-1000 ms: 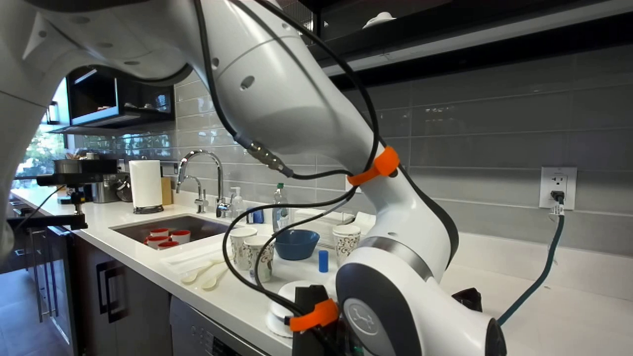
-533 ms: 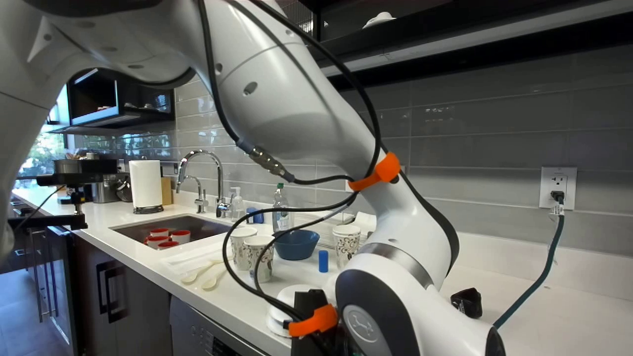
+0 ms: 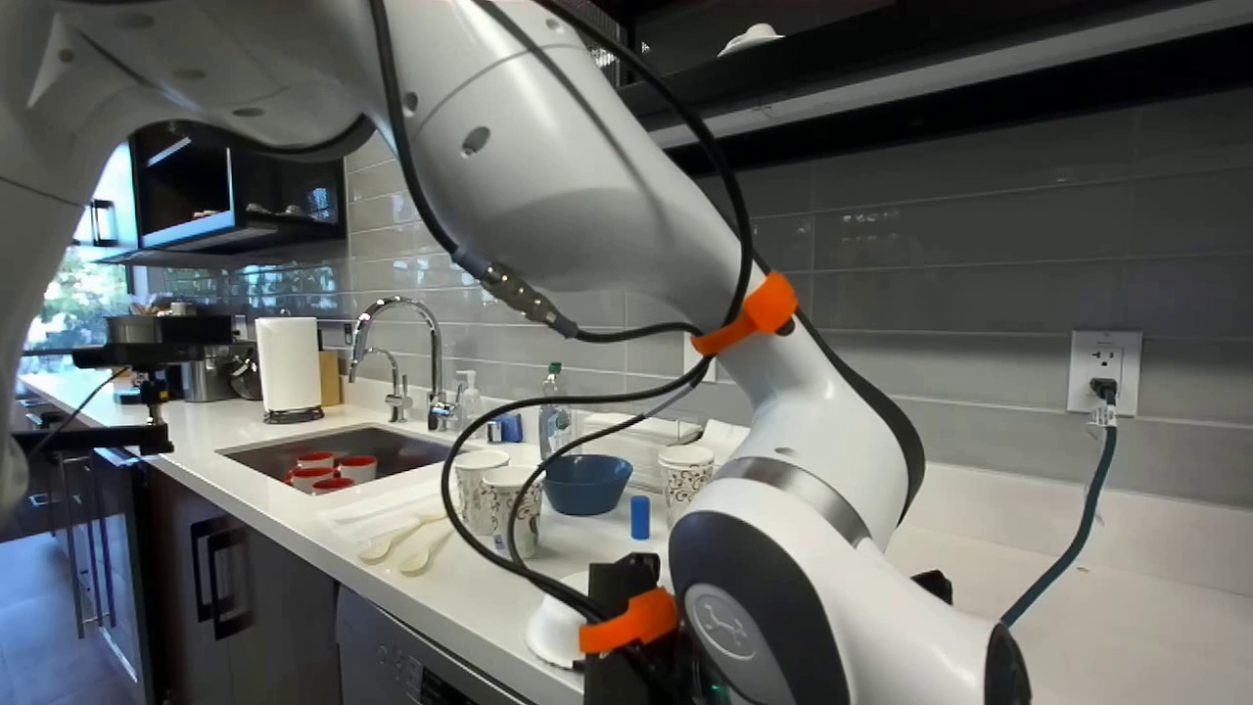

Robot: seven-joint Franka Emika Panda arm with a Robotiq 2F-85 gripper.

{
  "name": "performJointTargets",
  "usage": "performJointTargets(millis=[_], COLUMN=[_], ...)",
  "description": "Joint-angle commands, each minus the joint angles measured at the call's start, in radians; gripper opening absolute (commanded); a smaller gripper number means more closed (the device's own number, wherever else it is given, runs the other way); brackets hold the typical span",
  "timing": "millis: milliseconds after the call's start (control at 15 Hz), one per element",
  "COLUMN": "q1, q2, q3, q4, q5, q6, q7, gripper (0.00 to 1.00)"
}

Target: Pick up the white plate on the bottom right and put it on top of the white plate on the bottom left

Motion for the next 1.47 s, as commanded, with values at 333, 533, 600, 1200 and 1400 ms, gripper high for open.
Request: performJointTargets(millis=[333,533,600,1200,1400], q1=[0.032,0.049,0.055,0.121,0.140], q2=[-0.268,-0.376,-0.408,-0.679,-0.729], q3=[-0.034,-0.030,-0.028,0.032,0.056], q4=[-0.144,-0.208,-0.227,-0.381,-0.409], q5=[0.019,0.012,0.008,-0.046,-0.066], q6=[0.166,0.255,0.284,0.588,0.645], q7=[0.019,0.025,0.029,0.098,0.133], gripper=[1.00,1.00,1.00,1.00,1.00])
